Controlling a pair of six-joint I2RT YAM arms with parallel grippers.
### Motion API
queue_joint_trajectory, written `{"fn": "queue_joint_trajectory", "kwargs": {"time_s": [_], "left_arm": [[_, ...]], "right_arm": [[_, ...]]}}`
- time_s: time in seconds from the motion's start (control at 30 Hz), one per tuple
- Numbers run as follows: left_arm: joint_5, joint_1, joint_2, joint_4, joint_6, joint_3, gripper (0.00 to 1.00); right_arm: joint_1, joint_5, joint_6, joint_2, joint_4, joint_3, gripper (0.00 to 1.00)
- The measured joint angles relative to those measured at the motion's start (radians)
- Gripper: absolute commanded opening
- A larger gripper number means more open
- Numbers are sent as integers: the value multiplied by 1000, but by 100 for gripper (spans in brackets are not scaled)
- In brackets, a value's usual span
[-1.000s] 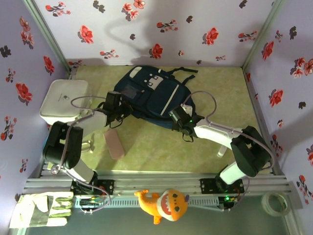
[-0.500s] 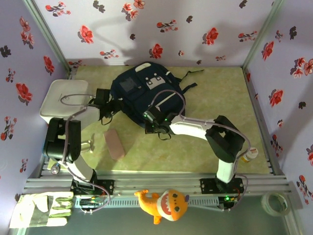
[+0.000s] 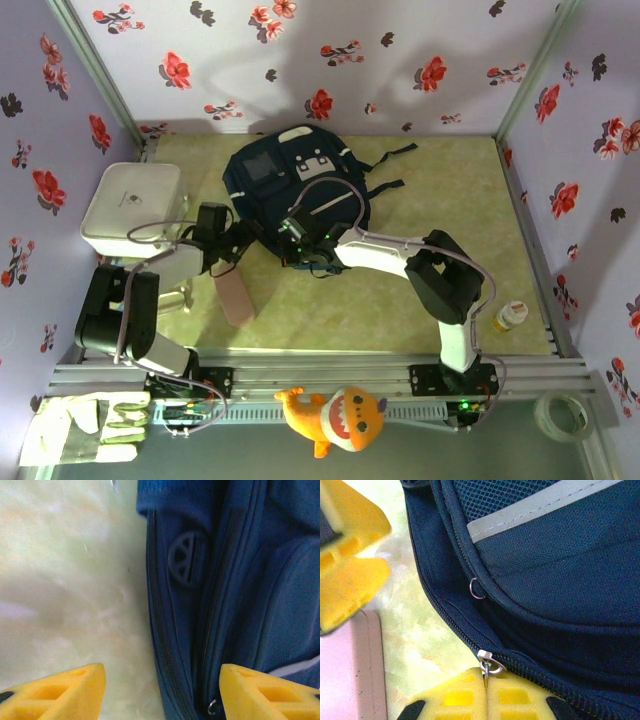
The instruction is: Pack the student bag
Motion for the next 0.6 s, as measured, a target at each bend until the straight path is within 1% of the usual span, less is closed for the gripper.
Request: {"fn": "queue_joint_trajectory", "kwargs": {"time_s": [0.1, 0.23, 0.3, 0.43, 0.6], "left_arm": [[5, -23, 8, 36, -42, -7, 60], [8, -40, 42, 103, -83, -7, 53], [9, -48, 71, 131, -104, -7, 46], [11, -61, 119, 187, -151, -10, 36], [-2, -79, 151, 230, -199, -21, 17]], "right_arm": [[0, 0, 0, 0, 0, 0, 0], [0, -2, 3, 0, 2, 0, 0], [0, -2, 5, 0, 2, 0, 0], [0, 1, 11, -2, 10, -11, 0], [0, 27, 31, -18, 14, -41, 0]]}}
